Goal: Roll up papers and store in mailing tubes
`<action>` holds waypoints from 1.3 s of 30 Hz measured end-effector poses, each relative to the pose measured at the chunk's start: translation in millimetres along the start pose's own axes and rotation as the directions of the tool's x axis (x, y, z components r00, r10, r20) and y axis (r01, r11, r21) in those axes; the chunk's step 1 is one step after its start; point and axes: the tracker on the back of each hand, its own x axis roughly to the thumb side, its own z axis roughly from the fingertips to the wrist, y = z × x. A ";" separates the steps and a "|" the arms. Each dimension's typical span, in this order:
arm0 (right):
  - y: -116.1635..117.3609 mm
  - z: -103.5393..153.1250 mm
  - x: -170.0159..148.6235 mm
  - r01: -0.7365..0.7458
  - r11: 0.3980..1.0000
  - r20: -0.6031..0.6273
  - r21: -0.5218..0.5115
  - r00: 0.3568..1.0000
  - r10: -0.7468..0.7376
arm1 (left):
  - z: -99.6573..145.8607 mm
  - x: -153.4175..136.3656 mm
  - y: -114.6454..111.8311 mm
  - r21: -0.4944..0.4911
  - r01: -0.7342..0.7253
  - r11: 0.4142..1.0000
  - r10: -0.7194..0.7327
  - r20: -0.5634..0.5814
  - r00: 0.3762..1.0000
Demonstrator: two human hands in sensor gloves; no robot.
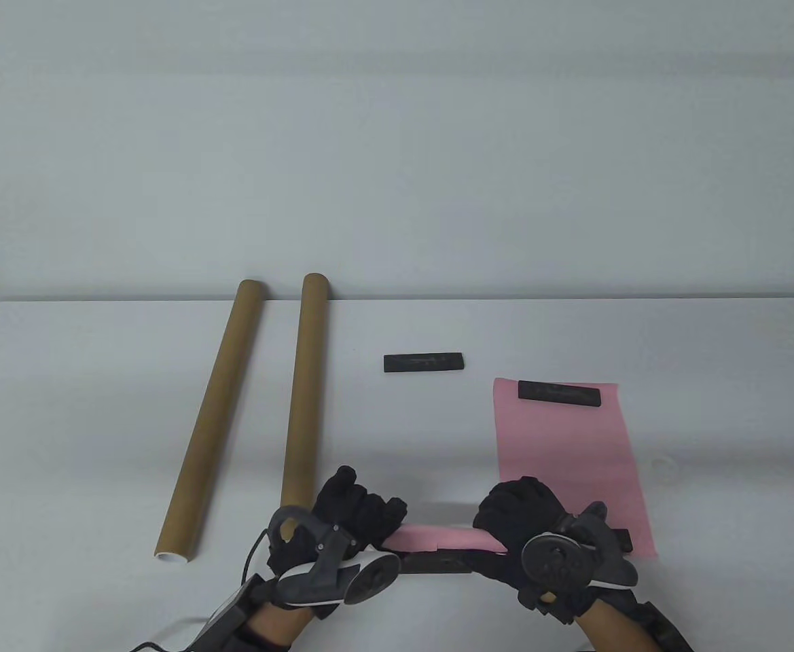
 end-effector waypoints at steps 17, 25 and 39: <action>1.6 -1.2 7.3 -0.066 0.998 0.008 0.007 0.998 0.066 | 1.7 1.4 2.5 0.014 -0.022 1.000 0.022 0.022 1.000; 3.6 -1.6 3.9 -0.013 0.999 0.010 0.042 1.000 0.013 | 1.2 5.1 0.7 -0.001 0.081 0.997 -0.080 0.027 0.996; -10.1 11.7 -36.2 0.461 0.827 -0.205 -0.321 0.819 -0.536 | 3.0 -32.8 -4.0 -0.012 -0.455 0.891 0.442 -0.211 0.872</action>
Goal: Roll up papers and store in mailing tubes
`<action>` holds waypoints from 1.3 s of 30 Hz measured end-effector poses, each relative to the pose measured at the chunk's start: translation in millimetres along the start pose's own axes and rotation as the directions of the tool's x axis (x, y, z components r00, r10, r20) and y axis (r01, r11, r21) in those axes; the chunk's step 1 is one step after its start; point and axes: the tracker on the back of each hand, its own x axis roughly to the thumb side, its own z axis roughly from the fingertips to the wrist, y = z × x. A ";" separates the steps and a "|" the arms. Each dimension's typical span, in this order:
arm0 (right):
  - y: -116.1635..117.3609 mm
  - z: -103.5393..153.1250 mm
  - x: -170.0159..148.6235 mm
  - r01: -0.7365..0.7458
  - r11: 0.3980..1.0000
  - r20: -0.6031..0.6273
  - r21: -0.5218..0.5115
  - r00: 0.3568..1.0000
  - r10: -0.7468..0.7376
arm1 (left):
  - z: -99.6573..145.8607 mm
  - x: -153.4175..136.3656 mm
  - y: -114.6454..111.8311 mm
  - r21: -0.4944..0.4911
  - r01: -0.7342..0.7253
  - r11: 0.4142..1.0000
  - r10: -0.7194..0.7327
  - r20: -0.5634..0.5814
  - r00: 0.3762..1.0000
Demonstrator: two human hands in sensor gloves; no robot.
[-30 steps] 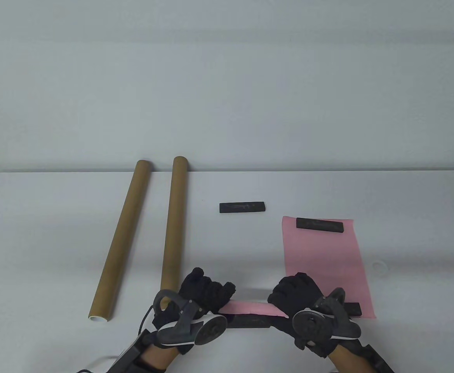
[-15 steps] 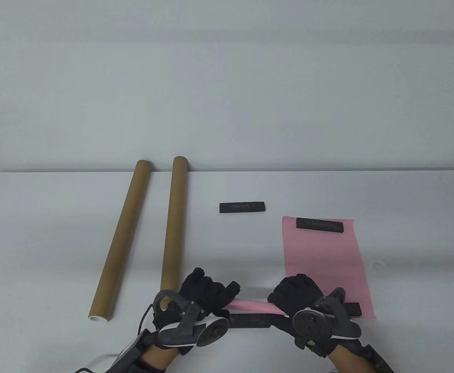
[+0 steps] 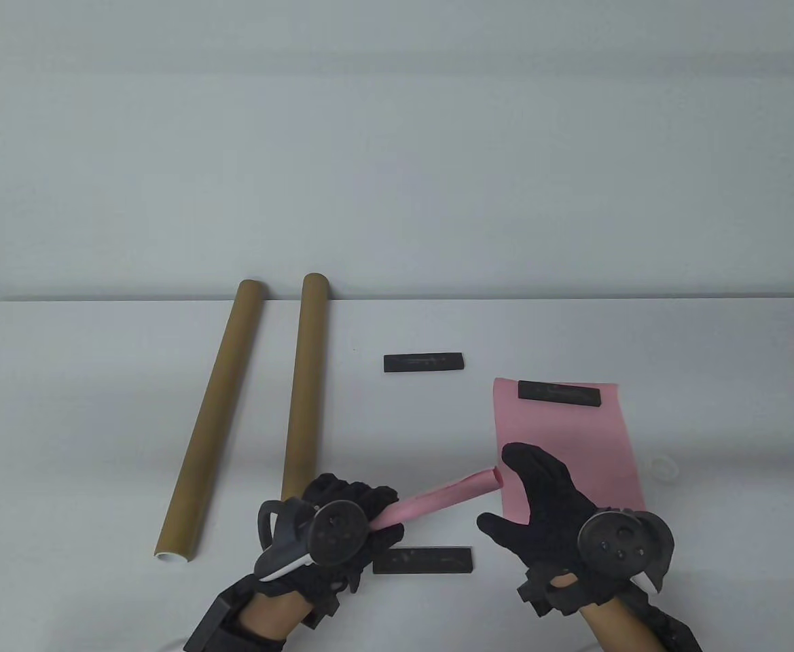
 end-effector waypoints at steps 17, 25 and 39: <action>-4.6 -1.7 5.0 0.212 0.976 0.046 0.057 0.976 -0.214 | -1.4 8.2 -8.9 -0.052 0.188 0.981 -0.186 0.052 0.981; -8.2 -5.3 14.4 -0.133 0.970 0.145 0.206 0.984 0.104 | -6.0 -25.5 5.7 -0.089 0.221 0.971 -0.234 -0.187 0.954; -3.2 -5.7 4.8 -0.137 0.962 0.130 0.235 0.986 0.108 | -28.9 -77.7 10.0 -0.313 0.086 0.946 -0.253 -0.547 0.798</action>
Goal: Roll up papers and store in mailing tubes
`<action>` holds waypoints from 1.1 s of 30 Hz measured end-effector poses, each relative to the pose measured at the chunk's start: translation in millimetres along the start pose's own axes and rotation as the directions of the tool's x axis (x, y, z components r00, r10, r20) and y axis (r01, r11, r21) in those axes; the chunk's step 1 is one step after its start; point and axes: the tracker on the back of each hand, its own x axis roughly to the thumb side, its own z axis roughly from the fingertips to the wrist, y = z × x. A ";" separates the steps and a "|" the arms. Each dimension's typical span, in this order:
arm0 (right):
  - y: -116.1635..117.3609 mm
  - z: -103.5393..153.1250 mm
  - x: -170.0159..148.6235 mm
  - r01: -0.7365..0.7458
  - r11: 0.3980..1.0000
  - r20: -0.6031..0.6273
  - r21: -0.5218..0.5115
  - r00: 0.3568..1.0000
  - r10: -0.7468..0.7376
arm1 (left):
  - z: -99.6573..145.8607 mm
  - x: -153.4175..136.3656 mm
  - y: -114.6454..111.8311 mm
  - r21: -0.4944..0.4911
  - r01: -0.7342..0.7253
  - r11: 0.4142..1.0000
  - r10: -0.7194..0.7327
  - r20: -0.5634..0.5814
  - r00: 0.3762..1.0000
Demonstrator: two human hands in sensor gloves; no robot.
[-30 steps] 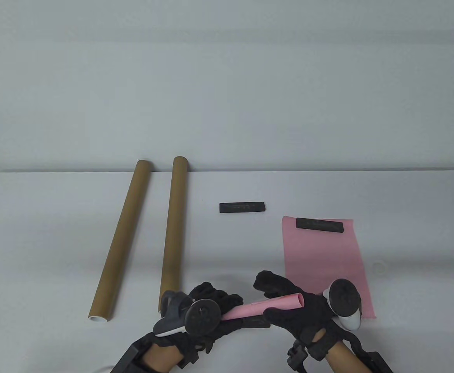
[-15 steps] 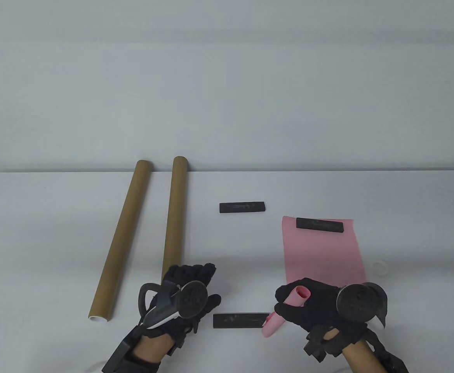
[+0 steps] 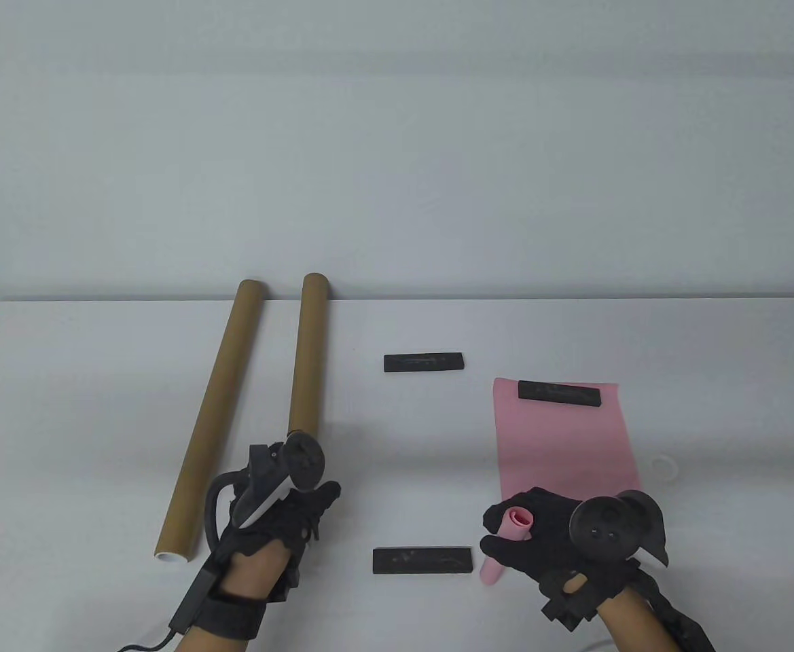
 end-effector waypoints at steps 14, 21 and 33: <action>-9.4 2.9 -1.6 0.046 0.998 0.037 -0.035 0.998 -0.045 | -101.7 14.3 -13.6 -0.290 0.118 0.950 -0.212 -0.321 0.923; -13.2 3.5 -3.4 0.062 0.997 0.041 -0.044 0.997 -0.060 | -118.2 13.3 -39.5 -0.474 -0.004 0.880 -0.206 -0.390 0.897; -14.2 4.4 -7.1 0.056 0.998 0.044 -0.043 0.998 -0.054 | -99.4 6.1 -11.5 -0.338 -0.056 0.939 -0.099 -0.426 0.899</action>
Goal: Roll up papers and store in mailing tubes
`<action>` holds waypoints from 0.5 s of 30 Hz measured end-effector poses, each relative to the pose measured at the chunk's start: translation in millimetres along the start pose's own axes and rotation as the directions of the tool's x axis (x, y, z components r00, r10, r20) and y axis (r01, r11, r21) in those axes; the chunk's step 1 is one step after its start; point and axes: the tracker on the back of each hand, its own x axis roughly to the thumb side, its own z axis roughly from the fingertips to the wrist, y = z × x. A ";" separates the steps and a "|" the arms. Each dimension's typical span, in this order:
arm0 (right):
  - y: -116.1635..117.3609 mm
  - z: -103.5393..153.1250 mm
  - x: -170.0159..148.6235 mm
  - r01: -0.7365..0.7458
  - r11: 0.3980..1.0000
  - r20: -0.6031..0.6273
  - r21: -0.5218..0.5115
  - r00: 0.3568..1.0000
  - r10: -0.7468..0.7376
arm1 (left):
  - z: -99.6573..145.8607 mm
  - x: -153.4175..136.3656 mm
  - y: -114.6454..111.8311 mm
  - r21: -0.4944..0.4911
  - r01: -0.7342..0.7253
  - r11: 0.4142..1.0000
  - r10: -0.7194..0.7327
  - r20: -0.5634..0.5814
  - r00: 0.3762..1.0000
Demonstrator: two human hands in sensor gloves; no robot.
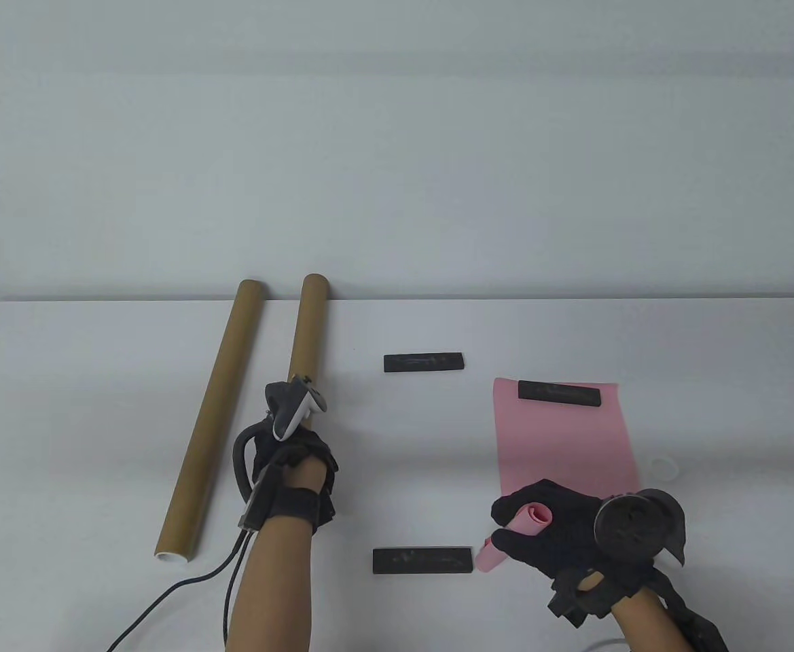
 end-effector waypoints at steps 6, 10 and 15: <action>-4.6 1.5 -1.8 0.020 0.999 -0.008 -0.040 1.000 -0.021 | 35.3 -12.5 31.0 0.228 0.112 0.967 -0.121 0.026 0.992; -8.3 2.5 -8.2 0.050 0.996 -0.040 -0.076 0.998 -0.053 | 64.8 -34.1 45.8 0.435 0.131 0.891 -0.171 0.055 0.984; -19.7 4.6 -14.7 0.077 0.985 -0.076 -0.157 0.993 -0.090 | 99.2 -67.4 40.7 0.703 0.117 0.701 -0.208 0.045 0.977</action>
